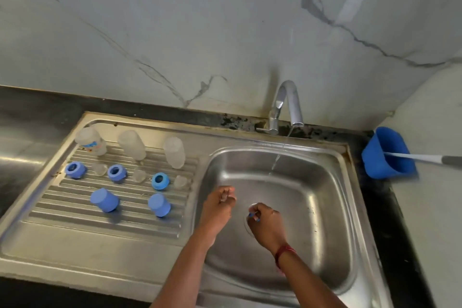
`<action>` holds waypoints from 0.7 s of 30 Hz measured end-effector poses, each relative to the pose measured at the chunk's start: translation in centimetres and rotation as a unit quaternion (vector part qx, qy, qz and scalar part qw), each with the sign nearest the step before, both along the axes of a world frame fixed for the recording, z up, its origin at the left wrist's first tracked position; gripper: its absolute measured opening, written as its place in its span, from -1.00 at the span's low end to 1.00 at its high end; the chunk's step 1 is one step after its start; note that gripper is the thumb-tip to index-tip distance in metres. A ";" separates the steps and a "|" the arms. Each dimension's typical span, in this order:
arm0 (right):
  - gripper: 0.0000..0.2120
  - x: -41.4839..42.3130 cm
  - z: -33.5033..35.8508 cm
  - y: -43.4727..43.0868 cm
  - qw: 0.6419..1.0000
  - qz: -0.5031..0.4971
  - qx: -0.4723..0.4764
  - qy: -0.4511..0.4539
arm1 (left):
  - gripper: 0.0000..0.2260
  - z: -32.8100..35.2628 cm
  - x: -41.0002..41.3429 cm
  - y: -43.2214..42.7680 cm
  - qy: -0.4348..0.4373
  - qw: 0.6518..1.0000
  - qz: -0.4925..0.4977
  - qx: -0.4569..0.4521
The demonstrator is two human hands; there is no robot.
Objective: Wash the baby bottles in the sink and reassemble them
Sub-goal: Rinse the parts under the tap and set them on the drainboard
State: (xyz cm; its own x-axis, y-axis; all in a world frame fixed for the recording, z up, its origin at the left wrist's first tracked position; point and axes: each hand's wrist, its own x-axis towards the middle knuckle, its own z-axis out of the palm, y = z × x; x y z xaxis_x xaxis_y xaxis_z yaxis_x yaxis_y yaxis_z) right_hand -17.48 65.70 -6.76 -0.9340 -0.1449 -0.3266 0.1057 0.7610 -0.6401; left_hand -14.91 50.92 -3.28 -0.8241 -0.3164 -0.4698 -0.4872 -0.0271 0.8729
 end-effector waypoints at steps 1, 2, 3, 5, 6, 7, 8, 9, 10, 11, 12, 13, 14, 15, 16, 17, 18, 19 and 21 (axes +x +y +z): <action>-0.82 -0.2 -0.8 0.8 1.000 0.007 0.015 -0.009 | -0.85 -0.5 -0.2 0.5 -0.013 1.000 0.001 0.008; -0.81 -0.5 -1.4 1.6 0.999 0.015 0.031 -0.018 | -0.85 -0.9 -0.4 1.0 -0.026 1.000 0.004 0.016; -0.78 -0.9 -2.4 2.5 0.998 0.021 0.048 -0.030 | -0.87 -1.4 -0.7 1.7 -0.041 0.999 0.011 0.027; -0.73 -1.5 -3.6 3.6 0.997 0.027 0.062 -0.047 | -0.88 -2.0 -1.2 2.6 -0.064 0.997 0.022 0.041; -0.71 -1.9 -4.1 4.0 0.996 0.031 0.069 -0.049 | -0.87 -2.4 -1.5 3.0 -0.074 0.996 0.027 0.044; -0.70 -2.4 -4.5 4.2 0.995 0.037 0.076 -0.047 | -0.87 -2.9 -1.7 3.2 -0.081 0.995 0.028 0.045; -0.69 -2.9 -5.2 4.4 0.994 0.051 0.087 -0.045 | -0.86 -3.6 -2.0 3.5 -0.092 0.994 0.030 0.047; -0.68 -3.5 -5.7 4.5 0.992 0.066 0.099 -0.041 | -0.87 -4.1 -2.3 3.7 -0.102 0.993 0.031 0.049; -0.67 -4.0 -6.4 4.5 0.990 0.081 0.113 -0.037 | -0.87 -4.8 -2.6 3.8 -0.113 0.992 0.029 0.049; -0.66 -4.4 -6.9 4.4 0.988 0.091 0.123 -0.036 | -0.86 -5.4 -2.8 3.9 -0.121 0.991 0.027 0.046; -0.63 -4.8 -7.4 4.2 0.986 0.100 0.127 -0.035 | -0.85 -5.9 -2.9 3.9 -0.128 0.991 0.027 0.043; -0.60 -5.1 -8.0 4.0 0.984 0.111 0.132 -0.035 | -0.85 -6.5 -3.1 3.8 -0.135 0.989 0.030 0.041; -0.57 -5.4 -8.6 3.8 0.982 0.125 0.139 -0.034 | -0.85 -6.8 -3.2 3.7 -0.143 0.988 0.033 0.042; -0.56 -5.6 -9.2 3.5 0.979 0.138 0.146 -0.035 | -0.86 -7.3 -3.4 3.4 -0.152 0.987 0.035 0.045; -0.56 -5.7 -9.7 3.3 0.976 0.151 0.155 -0.035 | -0.86 -7.6 -3.5 3.2 -0.156 0.986 0.035 0.049; -0.57 -5.8 -10.0 3.1 0.972 0.165 0.165 -0.035 | -0.86 -8.0 -3.6 3.0 -0.158 0.985 0.035 0.050; -0.57 -5.8 -10.6 2.8 0.968 0.176 0.176 -0.036 | -0.86 -8.5 -3.7 2.7 -0.164 0.985 0.032 0.049; -0.58 -5.7 -11.0 2.6 0.964 0.186 0.189 -0.035 | -0.86 -8.8 -3.8 2.5 -0.167 0.984 0.029 0.045; -0.56 -5.6 -11.8 2.3 0.954 0.204 0.219 -0.029 | -0.85 -9.3 -4.1 1.9 -0.175 0.983 0.032 0.041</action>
State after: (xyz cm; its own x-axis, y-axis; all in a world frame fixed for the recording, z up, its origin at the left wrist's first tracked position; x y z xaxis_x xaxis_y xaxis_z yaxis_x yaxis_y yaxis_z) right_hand -23.08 67.98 -18.52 -0.8077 -0.3303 -0.4884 -0.2303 0.9393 -0.2543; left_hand -18.99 52.83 -12.54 -0.5872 -0.3118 -0.7470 -0.7525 -0.1297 0.6457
